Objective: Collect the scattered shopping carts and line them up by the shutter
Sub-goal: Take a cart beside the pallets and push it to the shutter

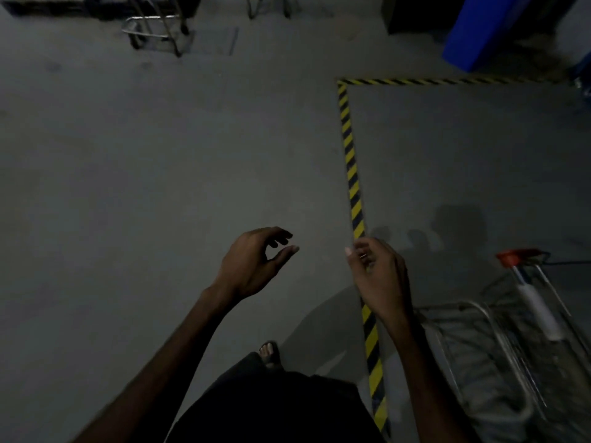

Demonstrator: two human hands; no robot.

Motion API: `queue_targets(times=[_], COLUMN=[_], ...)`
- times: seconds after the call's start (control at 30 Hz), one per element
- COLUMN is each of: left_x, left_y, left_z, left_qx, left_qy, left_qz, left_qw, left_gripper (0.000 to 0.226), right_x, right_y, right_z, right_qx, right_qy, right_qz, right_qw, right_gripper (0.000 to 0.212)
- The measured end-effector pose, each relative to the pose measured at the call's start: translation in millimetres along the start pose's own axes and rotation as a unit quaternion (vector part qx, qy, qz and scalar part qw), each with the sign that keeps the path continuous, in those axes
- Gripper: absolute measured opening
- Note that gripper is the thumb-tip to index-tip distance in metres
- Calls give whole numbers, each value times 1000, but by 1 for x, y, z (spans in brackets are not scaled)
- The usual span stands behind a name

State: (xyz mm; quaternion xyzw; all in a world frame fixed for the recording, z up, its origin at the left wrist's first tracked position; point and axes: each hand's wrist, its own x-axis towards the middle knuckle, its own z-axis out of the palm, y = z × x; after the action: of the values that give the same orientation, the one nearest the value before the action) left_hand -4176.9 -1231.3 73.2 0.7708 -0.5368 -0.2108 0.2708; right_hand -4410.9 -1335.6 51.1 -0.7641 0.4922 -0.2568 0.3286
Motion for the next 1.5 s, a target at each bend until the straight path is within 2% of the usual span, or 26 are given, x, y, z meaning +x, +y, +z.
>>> queue_targets(times=[0.27,0.5,0.7,0.9,1.2,1.5], left_x=[-4,31,101,197,327,440], left_y=[-95,-142,-161,-181,-197,-271], left_z=[-73,-118,-135,-150,-193,-240], left_qx=[-46,-51,-68,-51,-45,-49], left_qy=[97,137,175,183,222,249], left_qz=[-65,-101,-111,-122,-150,-171], left_qw=[992,984,976,974,963,952], left_gripper=[34,33,32,34,37,46], right_x=[47,104,185,294,449,580], right_y=[-78,-119,-133,-146,-171,-209], right_z=[97,146,177,207,238,316], right_qx=[22,34,40,42,44,48], right_qy=[-50,-71,-93,-104,-142,-171], right_qz=[-36,-63,-82,-114,-143,-151], right_qw=[998,995,991,987,978,972], right_gripper=[15,12,6,14,7,8])
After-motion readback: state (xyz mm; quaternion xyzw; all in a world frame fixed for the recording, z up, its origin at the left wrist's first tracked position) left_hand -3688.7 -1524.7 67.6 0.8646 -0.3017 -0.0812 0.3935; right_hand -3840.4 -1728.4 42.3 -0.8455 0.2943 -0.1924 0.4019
